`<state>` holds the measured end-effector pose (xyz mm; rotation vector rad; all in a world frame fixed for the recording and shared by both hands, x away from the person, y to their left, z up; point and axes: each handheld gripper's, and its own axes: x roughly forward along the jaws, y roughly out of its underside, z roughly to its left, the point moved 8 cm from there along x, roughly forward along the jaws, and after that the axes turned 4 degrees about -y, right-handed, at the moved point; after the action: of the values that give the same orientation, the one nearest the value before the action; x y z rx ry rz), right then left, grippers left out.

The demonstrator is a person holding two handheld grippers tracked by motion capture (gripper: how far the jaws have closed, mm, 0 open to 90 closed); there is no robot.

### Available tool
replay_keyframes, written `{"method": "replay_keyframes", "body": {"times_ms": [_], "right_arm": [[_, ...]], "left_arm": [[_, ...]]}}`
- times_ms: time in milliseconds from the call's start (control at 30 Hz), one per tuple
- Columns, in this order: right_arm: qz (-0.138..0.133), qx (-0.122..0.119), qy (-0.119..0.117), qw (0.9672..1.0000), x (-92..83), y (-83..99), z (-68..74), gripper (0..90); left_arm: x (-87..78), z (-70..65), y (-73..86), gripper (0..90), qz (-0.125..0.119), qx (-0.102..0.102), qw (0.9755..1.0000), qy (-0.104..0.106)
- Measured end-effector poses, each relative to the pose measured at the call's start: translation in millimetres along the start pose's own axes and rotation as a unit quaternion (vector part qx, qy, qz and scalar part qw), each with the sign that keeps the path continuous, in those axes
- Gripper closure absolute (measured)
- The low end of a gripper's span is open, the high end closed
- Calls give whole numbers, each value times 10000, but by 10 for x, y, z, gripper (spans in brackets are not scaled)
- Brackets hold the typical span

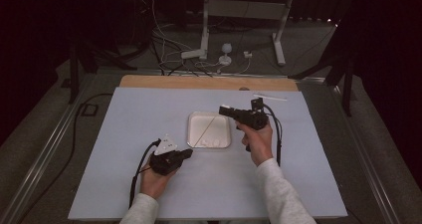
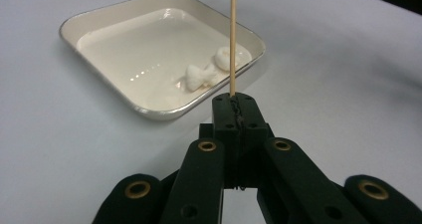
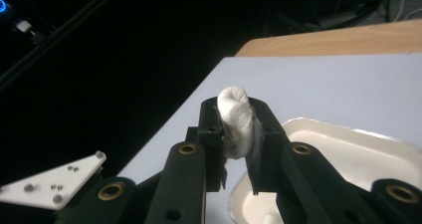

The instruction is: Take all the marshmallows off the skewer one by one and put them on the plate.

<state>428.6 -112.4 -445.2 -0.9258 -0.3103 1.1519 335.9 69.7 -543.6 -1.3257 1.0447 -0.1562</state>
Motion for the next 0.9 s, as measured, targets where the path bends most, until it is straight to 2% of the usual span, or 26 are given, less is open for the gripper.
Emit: {"method": "replay_keyframes", "body": {"times_ms": [100,200,367,767,900], "right_arm": [[202,-214,154,9994,-52,-7,0,791],[357,-415,300,9980,-31,38,-14,783],[712,-704,618,9931,80,163,-74,767],[1151,-823,986,9850,295,350,-267,739],[1243,-767,1096,9832,332,392,-346,737]], "left_arm": [[-37,34,-51,900,-157,-137,9998,15],[-56,54,-55,900,-183,-237,9996,13],[-88,84,-85,900,-303,-425,9986,79],[-123,65,-149,900,-437,-617,9970,175],[-131,60,-172,900,-440,-641,9968,172]]}}
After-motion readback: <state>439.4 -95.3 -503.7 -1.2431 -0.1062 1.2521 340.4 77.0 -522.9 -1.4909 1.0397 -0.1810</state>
